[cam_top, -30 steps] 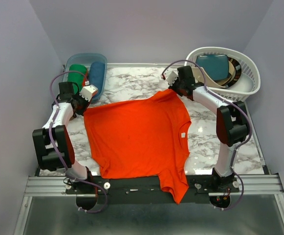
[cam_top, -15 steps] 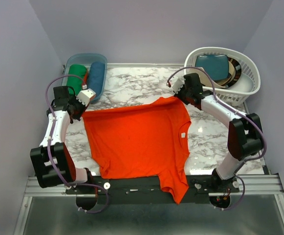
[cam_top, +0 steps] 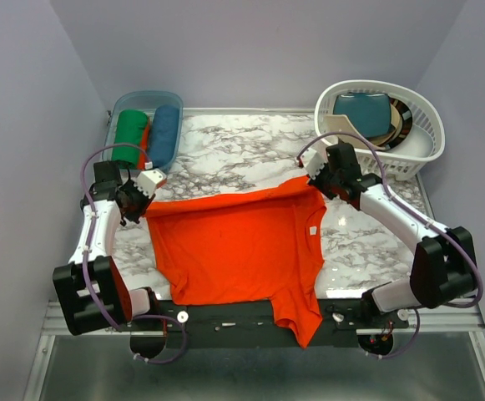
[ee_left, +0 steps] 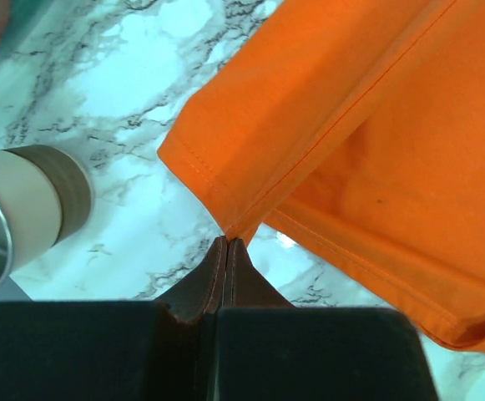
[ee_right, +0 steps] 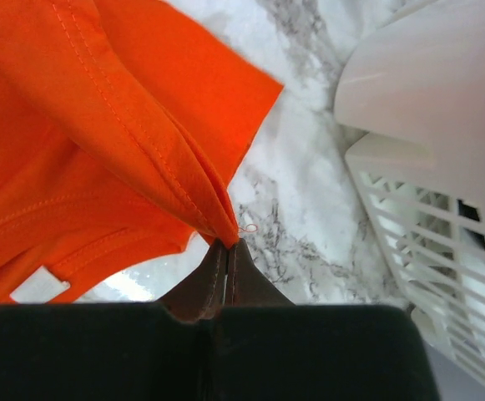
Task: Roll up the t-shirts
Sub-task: Fold the T-shirt at the center of the board.
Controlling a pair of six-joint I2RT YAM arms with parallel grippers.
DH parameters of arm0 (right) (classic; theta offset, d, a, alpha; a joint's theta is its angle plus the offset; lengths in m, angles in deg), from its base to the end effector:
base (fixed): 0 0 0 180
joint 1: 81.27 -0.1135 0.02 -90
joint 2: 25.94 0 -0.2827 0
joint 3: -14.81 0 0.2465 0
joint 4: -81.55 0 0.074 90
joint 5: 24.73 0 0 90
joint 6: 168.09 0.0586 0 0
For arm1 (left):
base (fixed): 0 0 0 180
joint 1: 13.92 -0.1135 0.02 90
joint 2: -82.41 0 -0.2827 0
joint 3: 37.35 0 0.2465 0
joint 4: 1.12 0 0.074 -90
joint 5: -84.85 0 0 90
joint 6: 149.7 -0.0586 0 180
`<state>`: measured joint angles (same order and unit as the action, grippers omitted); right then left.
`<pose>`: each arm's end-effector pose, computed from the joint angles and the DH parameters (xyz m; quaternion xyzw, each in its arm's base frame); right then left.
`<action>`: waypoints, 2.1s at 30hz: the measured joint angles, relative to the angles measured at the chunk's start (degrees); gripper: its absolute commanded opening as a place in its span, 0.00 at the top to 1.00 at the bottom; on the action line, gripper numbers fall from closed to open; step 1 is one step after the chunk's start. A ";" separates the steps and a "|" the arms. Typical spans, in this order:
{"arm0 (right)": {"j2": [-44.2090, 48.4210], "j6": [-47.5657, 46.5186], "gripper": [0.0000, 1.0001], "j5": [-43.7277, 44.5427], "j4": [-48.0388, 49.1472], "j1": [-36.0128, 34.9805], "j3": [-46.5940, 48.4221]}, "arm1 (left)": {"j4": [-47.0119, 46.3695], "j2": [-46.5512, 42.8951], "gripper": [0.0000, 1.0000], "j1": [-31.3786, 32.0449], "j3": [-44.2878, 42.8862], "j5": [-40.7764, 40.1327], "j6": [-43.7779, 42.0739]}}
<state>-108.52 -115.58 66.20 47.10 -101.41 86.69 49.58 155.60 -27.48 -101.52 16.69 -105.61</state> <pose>0.3000 0.1090 0.2541 -0.4428 0.8114 -0.0650 0.3760 0.2447 0.0366 0.2346 0.3116 0.8965 -0.0316 0.3134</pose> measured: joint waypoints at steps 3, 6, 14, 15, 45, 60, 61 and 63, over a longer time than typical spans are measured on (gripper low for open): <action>1.09 0.00 0.99 0.00 -0.83 0.00 -2.78 | 2.32 -0.57 1.00 0.00 0.39 0.33 -0.66; 1.66 0.00 0.99 0.00 -1.81 0.00 -4.00 | 3.93 -1.31 1.00 0.00 1.53 0.35 -1.53; 5.25 0.48 0.99 -0.20 -3.67 0.00 -5.73 | 7.50 -3.87 1.00 0.02 5.53 0.35 -3.50; 6.05 0.55 0.99 -0.37 -3.93 0.00 -6.32 | 7.63 -4.22 1.00 0.02 6.10 0.35 -3.58; 8.48 1.46 0.67 -4.74 -10.36 0.00 -12.83 | 9.73 -5.99 0.68 0.02 10.95 0.26 -3.61; -4.50 3.10 0.54 -12.63 -17.81 2.84 8.20 | 4.76 -1.60 0.47 -0.94 -1.27 2.08 6.97; -6.95 2.89 0.53 -13.90 -17.59 2.84 9.66 | 3.52 -0.59 0.47 -0.94 -1.44 2.21 8.46; -12.59 2.08 0.53 -17.38 -18.71 2.84 12.66 | 1.60 0.98 0.47 -0.94 -1.44 2.47 11.47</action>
<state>-121.11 -113.51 48.83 28.39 -98.57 99.35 51.18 156.59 -28.42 -102.96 19.16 -94.14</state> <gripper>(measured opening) 0.461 0.527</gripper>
